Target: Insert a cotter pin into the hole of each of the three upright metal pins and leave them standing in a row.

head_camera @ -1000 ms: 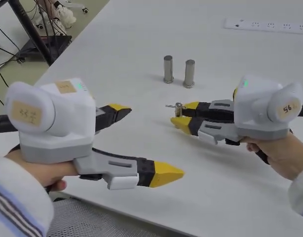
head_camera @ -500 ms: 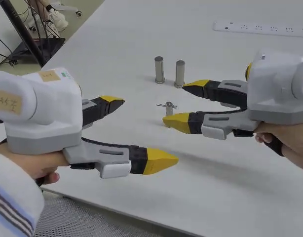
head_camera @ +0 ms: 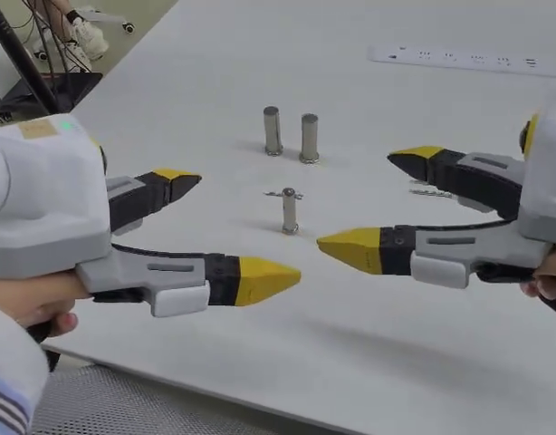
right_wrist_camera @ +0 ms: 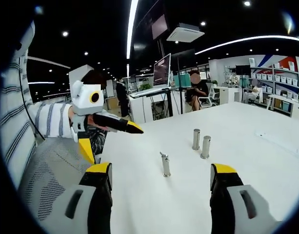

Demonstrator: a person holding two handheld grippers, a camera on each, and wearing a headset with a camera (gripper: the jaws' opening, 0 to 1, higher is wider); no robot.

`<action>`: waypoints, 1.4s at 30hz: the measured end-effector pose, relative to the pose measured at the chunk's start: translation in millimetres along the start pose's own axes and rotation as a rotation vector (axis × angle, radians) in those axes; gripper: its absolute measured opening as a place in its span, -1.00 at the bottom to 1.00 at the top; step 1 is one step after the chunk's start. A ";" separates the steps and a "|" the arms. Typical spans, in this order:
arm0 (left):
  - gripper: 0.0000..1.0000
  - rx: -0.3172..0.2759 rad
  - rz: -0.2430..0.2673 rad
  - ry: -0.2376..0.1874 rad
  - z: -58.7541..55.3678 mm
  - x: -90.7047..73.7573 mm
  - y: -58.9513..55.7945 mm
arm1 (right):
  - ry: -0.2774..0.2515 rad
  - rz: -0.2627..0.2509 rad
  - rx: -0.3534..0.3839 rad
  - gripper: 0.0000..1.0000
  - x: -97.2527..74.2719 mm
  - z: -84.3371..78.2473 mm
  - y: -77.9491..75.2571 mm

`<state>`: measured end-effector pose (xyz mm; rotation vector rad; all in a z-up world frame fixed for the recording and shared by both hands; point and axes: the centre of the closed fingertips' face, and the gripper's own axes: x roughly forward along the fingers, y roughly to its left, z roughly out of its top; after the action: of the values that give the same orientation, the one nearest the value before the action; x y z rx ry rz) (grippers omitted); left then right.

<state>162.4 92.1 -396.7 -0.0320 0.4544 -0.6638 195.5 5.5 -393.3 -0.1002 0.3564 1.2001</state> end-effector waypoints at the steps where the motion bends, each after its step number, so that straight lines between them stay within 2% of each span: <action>1: 0.96 -0.002 0.000 -0.002 0.3 0.1 0.5 | 0.004 -0.013 0.013 0.65 -3.7 -3.5 -0.7; 6: 0.96 0.007 -0.013 0.011 -1.0 0.2 -0.4 | 0.002 -0.040 0.056 0.76 -21.2 -19.1 -4.3; 12: 0.96 0.005 -0.017 0.019 -3.1 2.8 0.3 | 0.027 -0.082 0.130 0.88 -40.2 -36.5 -8.4; 18: 0.96 -0.010 -0.019 0.016 -3.8 4.7 1.9 | 0.073 -0.119 0.158 0.94 -48.2 -46.7 -11.7; 20: 0.96 -0.013 -0.018 0.015 -4.1 4.6 2.8 | 0.091 -0.138 0.190 0.97 -50.4 -51.0 -13.5; 24: 0.96 -0.032 0.001 -0.004 -1.6 4.3 8.3 | 0.091 -0.159 0.210 0.97 -52.8 -52.4 -15.7; 28: 0.96 -0.030 -0.002 0.000 0.0 5.5 10.5 | 0.091 -0.163 0.209 0.97 -54.5 -51.0 -14.9; 34: 0.92 -0.026 0.008 0.003 7.3 8.3 26.3 | 0.110 -0.160 0.204 0.97 -55.4 -53.1 -12.7; 38: 0.92 0.001 0.015 0.014 15.0 12.2 40.1 | 0.111 -0.157 0.210 0.97 -56.4 -53.5 -10.7; 42: 0.89 0.011 0.026 0.006 25.2 17.8 55.0 | 0.107 -0.167 0.213 0.96 -59.5 -52.9 -11.0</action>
<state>217.6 122.1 -390.4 -0.0138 0.4568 -0.6412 175.4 -65.6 -425.1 -0.0091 0.5568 0.9878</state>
